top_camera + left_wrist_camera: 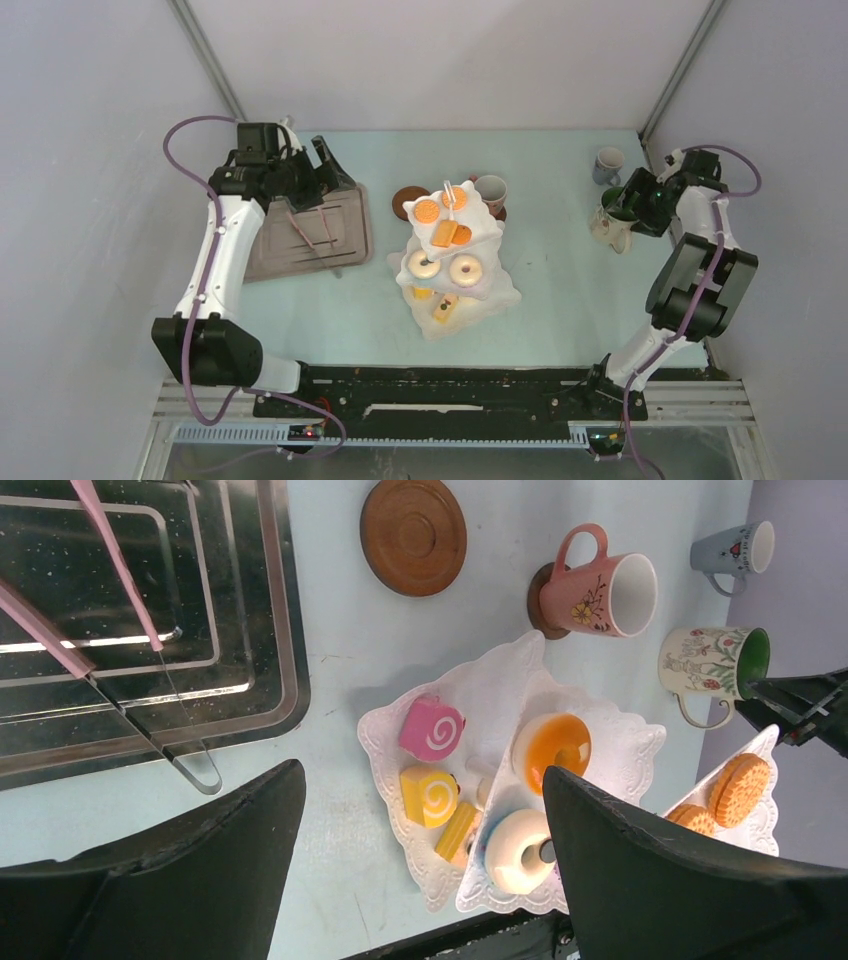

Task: Serve the afternoon tea
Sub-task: Pick up the cup at the center of the board.

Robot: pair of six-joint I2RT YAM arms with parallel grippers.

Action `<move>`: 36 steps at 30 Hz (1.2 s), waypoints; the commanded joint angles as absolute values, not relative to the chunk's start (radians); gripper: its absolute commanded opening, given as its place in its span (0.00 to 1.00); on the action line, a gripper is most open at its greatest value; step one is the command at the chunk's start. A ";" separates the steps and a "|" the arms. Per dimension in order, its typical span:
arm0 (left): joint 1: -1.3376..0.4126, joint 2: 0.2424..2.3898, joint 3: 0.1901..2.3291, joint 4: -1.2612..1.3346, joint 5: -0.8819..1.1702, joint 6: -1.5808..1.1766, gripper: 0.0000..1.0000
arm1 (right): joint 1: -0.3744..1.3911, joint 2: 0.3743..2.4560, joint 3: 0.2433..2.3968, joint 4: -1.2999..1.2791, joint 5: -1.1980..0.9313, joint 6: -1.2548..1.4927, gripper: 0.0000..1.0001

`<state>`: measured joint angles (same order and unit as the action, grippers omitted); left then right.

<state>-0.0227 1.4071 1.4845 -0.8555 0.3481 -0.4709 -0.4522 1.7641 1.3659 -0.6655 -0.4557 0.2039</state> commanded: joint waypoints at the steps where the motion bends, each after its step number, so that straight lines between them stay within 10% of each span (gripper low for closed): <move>1: -0.015 1.394 1.488 -0.822 0.381 -0.481 0.95 | -0.387 1.693 1.338 -0.663 -0.345 0.210 0.81; 12: -0.015 1.383 1.477 -0.827 0.375 -0.468 0.95 | -0.325 1.684 1.293 -0.677 -0.180 0.216 0.79; 36: -0.015 1.358 1.447 -0.822 0.367 -0.473 0.95 | -0.148 1.750 1.324 -0.701 0.050 0.265 0.08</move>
<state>-0.0227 1.3941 1.4601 -0.8467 0.3523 -0.4702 -0.1867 1.7653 1.2949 -0.6910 0.0521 0.2832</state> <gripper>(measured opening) 0.952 0.212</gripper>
